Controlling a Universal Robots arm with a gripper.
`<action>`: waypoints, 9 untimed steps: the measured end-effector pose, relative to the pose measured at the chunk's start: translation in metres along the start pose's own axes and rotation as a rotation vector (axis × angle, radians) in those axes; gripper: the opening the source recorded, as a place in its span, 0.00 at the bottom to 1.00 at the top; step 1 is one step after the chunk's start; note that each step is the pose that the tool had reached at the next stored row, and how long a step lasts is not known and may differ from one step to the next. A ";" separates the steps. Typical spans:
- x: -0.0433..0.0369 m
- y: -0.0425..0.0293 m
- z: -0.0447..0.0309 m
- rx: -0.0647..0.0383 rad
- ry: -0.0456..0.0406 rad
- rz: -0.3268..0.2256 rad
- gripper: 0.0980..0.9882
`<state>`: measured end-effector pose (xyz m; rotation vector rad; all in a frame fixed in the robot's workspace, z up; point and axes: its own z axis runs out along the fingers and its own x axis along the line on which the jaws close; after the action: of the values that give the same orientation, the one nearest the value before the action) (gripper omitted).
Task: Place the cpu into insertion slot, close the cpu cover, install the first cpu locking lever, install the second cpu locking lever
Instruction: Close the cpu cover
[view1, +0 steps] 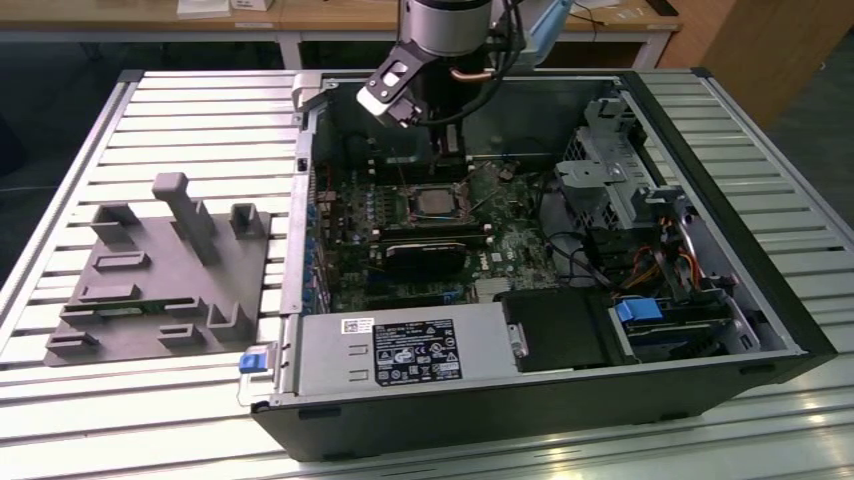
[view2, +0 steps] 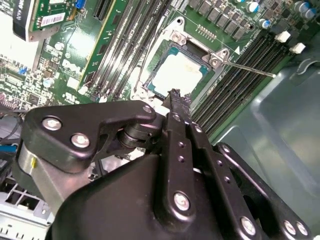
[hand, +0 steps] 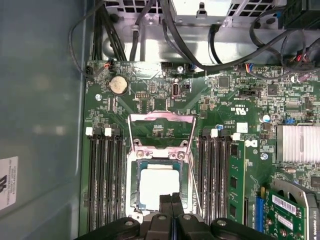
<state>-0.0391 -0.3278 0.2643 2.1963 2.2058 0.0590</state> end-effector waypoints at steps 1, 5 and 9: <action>0.0000 0.0001 -0.0022 0.000 0.0004 0.000 0.01; -0.0003 0.0005 -0.0077 0.001 0.0082 0.000 0.01; -0.0003 0.0024 -0.0076 0.002 0.0280 0.001 0.01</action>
<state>-0.0371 -0.3282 0.2719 2.2115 2.2197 0.0882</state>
